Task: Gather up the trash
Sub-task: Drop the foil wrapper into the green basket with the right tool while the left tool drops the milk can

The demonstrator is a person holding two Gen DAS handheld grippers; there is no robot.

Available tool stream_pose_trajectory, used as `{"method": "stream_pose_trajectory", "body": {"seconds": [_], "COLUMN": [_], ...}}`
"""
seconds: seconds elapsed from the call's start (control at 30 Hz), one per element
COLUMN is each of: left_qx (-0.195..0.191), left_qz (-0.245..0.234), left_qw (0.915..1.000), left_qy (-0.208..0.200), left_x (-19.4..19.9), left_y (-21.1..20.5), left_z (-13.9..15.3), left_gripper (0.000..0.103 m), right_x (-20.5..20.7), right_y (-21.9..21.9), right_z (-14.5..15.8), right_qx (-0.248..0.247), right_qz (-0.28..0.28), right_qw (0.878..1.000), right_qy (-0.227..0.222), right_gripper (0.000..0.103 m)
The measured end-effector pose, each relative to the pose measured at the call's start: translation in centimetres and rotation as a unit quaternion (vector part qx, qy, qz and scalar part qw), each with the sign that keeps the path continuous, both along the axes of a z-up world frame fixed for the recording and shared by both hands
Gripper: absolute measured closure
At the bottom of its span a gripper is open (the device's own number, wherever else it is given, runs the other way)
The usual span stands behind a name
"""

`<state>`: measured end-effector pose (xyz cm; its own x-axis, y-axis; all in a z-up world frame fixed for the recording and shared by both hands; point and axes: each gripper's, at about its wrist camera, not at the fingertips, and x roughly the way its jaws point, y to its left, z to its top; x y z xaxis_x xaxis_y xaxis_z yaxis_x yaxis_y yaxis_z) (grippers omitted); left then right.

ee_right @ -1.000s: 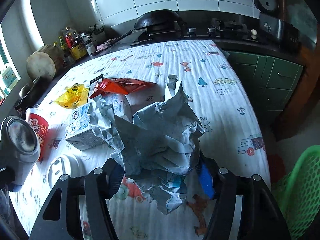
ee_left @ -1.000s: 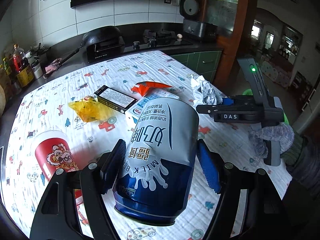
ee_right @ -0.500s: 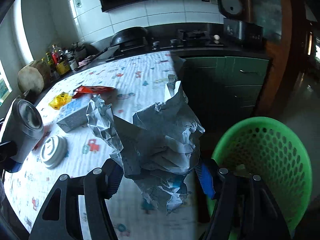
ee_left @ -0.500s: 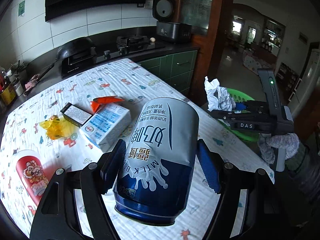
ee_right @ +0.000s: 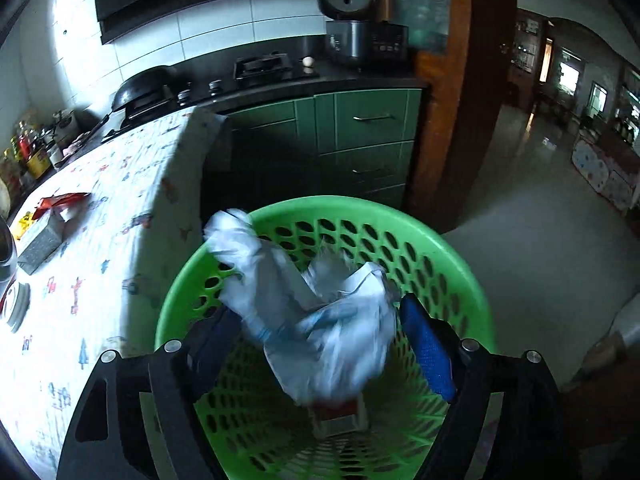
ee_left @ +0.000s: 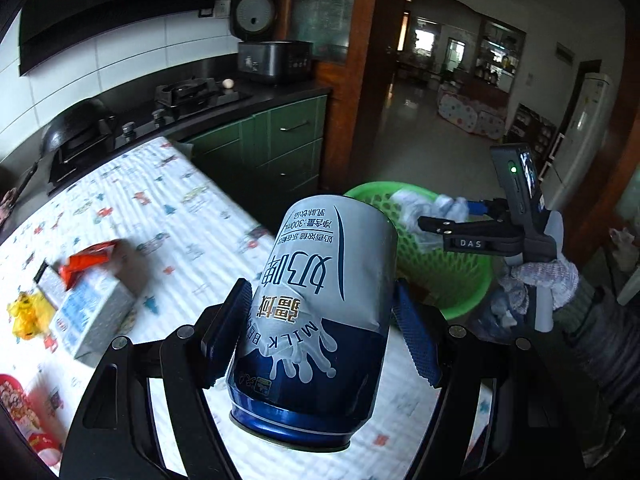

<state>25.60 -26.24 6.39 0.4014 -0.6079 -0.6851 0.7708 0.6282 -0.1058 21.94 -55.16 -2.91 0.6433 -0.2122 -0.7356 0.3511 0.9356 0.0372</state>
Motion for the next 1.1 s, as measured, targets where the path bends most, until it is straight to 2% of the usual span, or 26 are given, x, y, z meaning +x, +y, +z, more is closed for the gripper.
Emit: {"method": "stream_pose_trajectory", "body": {"seconds": [0.33, 0.7, 0.8, 0.97, 1.1], "left_qx": [0.009, 0.059, 0.074, 0.071, 0.065], "left_qz": [-0.037, -0.039, -0.033, -0.021, -0.015], "left_qw": [0.9991, 0.9952, 0.9931, 0.9911, 0.9916], "left_qy": [0.02, 0.068, 0.085, 0.111, 0.111], "left_x": [0.6, 2.7, 3.2, 3.9, 3.7], "left_y": [-8.4, -17.5, -18.7, -19.1, -18.7], "left_z": [-1.1, -6.0, -7.6, -9.0, -8.9], "left_gripper": [0.032, 0.032, 0.032, 0.031, 0.021], "right_x": [-2.9, -7.2, -7.9, -8.6, -8.7], "right_y": [-2.7, -3.5, -3.6, -3.5, -2.9], "right_z": [-0.2, 0.6, 0.3, -0.5, -0.5], "right_qx": [0.012, 0.031, 0.036, 0.049, 0.055], "right_qz": [-0.013, -0.02, -0.022, -0.021, -0.018], "right_qw": [0.999, 0.997, 0.997, 0.997, 0.996], "right_qy": [-0.027, -0.064, -0.064, -0.061, -0.063], "right_gripper": [0.019, 0.017, 0.017, 0.017, 0.017]}}
